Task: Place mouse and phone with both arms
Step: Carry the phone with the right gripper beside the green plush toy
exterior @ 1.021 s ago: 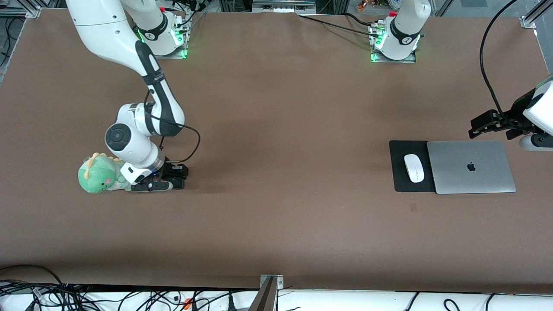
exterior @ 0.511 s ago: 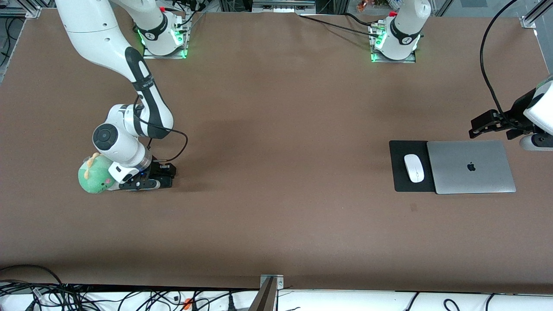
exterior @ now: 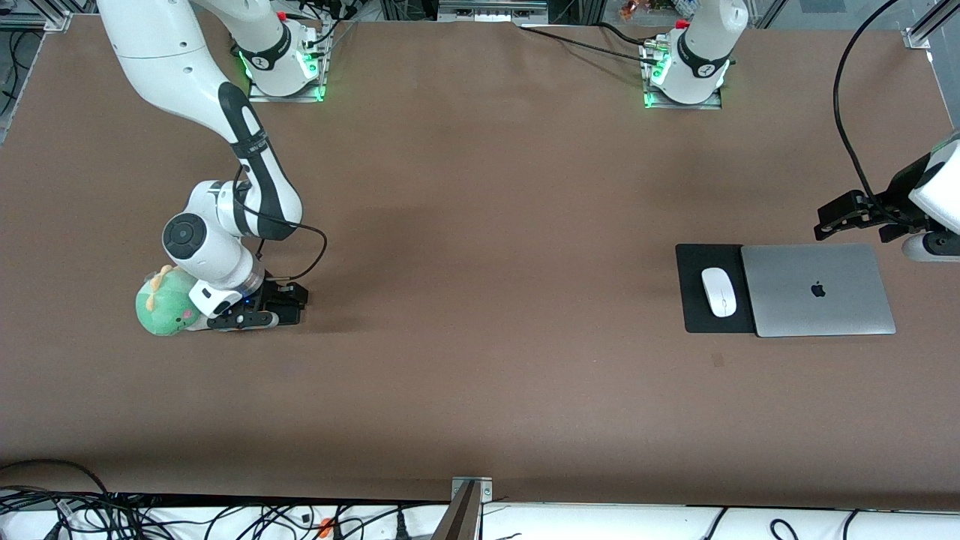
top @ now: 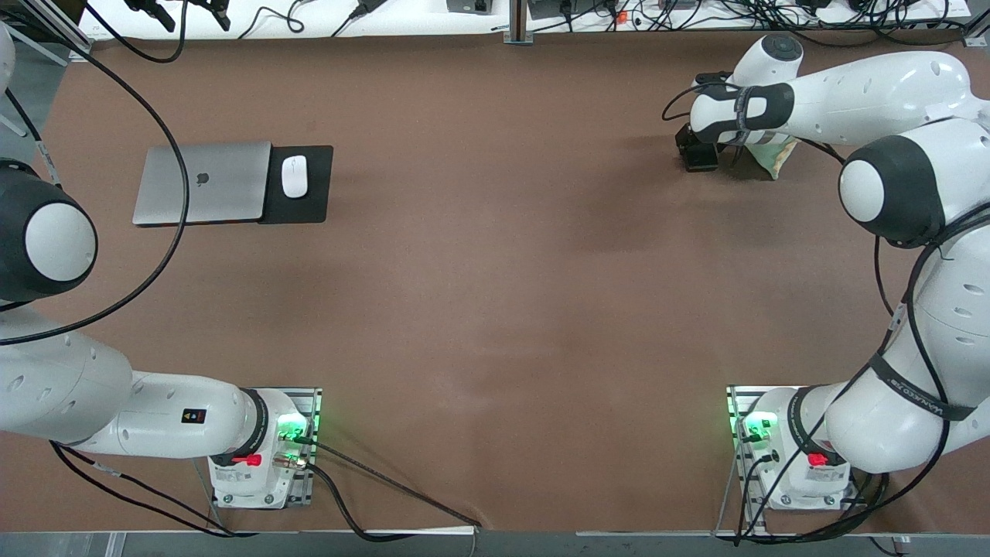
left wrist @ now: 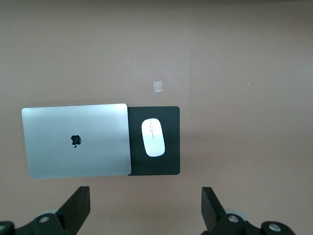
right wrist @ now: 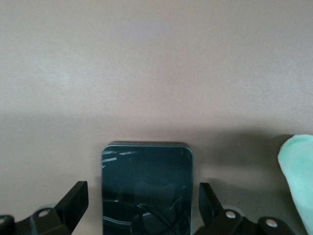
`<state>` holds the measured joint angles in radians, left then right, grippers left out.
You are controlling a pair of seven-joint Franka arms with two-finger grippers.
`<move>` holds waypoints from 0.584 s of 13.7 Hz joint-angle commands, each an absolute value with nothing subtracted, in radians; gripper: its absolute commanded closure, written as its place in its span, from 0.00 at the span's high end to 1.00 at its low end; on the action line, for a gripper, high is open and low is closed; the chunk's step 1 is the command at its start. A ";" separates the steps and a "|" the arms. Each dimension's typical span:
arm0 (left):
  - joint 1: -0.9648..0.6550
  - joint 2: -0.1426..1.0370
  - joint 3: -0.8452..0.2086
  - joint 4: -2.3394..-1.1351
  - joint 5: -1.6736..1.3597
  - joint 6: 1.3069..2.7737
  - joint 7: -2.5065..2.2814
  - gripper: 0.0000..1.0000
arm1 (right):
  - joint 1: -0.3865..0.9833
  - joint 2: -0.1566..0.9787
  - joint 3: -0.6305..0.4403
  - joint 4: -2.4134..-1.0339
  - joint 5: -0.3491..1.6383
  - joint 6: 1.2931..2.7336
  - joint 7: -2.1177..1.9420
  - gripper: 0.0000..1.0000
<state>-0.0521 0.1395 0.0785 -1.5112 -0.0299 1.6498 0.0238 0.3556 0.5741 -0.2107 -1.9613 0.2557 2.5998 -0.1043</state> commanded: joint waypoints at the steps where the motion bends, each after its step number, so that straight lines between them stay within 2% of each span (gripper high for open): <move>1: -0.048 0.156 0.081 -1.473 -0.048 1.624 0.046 1.00 | 0.331 0.517 -0.202 -1.927 0.281 2.493 -0.130 1.00; 5: -0.048 0.156 0.080 -1.474 -0.048 1.624 0.046 1.00 | 0.318 0.407 -0.204 -1.914 0.296 2.377 -0.127 1.00; 8: -0.048 0.156 0.078 -1.476 -0.048 1.624 0.044 1.00 | 0.318 0.292 -0.248 -1.914 0.298 2.240 -0.129 1.00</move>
<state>-0.0522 0.1398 0.0785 -1.5111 -0.0299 1.6494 0.0239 0.3282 0.3857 -0.2314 -1.8909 0.2709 2.3239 -0.1043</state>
